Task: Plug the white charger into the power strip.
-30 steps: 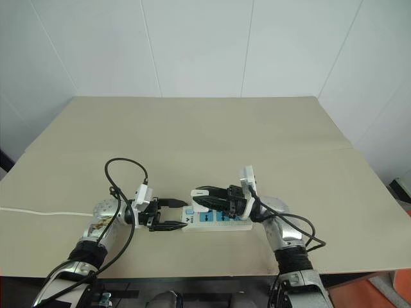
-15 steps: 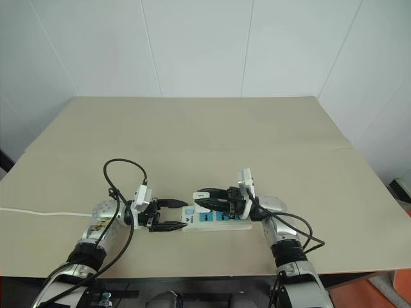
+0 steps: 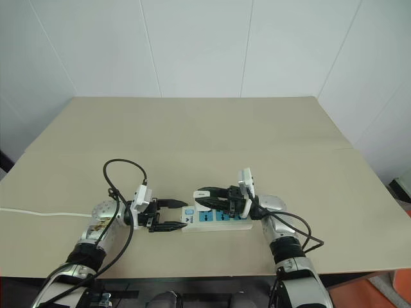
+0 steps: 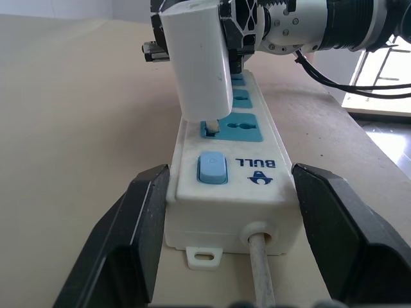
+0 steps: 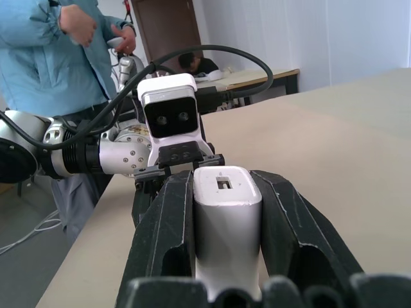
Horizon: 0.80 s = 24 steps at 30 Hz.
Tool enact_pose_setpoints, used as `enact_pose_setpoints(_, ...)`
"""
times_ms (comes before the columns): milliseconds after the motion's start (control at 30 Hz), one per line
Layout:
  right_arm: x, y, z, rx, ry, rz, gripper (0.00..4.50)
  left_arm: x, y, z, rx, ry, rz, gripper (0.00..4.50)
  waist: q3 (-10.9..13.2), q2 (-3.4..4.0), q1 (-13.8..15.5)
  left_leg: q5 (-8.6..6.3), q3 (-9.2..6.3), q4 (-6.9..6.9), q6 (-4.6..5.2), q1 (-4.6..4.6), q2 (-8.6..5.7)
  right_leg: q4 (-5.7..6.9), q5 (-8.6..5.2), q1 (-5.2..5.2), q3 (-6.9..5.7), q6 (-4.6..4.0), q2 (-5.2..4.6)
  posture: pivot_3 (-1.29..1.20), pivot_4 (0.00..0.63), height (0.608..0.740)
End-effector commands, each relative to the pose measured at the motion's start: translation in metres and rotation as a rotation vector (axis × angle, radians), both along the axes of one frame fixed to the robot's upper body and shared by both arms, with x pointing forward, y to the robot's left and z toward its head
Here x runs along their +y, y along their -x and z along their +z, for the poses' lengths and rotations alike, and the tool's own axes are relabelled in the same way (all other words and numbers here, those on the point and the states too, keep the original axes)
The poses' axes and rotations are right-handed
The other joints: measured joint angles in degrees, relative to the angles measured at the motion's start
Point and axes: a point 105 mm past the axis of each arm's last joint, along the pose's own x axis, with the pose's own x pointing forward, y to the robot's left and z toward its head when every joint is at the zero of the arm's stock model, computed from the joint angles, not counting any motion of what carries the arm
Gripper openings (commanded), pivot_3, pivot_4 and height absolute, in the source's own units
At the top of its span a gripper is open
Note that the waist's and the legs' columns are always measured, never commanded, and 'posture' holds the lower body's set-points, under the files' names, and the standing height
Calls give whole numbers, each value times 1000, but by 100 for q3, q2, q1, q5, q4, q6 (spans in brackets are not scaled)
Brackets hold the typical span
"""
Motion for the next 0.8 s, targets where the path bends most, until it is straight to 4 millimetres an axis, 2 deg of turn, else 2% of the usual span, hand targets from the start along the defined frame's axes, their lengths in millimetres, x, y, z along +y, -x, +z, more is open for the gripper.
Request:
enact_pose_setpoints(33, -5, 0, -2, -17, 22, -9, 1122, -1, 8, -9, 24, -37, -32, 2824, 0, 0, -1, 0, 0, 0, 0, 1, 0, 0, 0, 1, 0, 0, 0, 0, 150, 740)
enact_pose_setpoints(567, -2, 6, -19, -34, 78, 6, 1122, -1, 9, -9, 23, -34, -25, 2824, -1, 0, -2, 0, 1, -2, 0, 7, 1, -2, -1, 6, 0, -1, 0, 0, 150, 740)
enact_pose_setpoints(800, -15, 0, -27, 10, 121, -17, 1122, 0, 9, -9, 22, -34, -21, 2824, -4, -1, -2, 0, 0, -2, 0, 13, 1, -1, -1, 12, 0, -2, 0, 0, 150, 740)
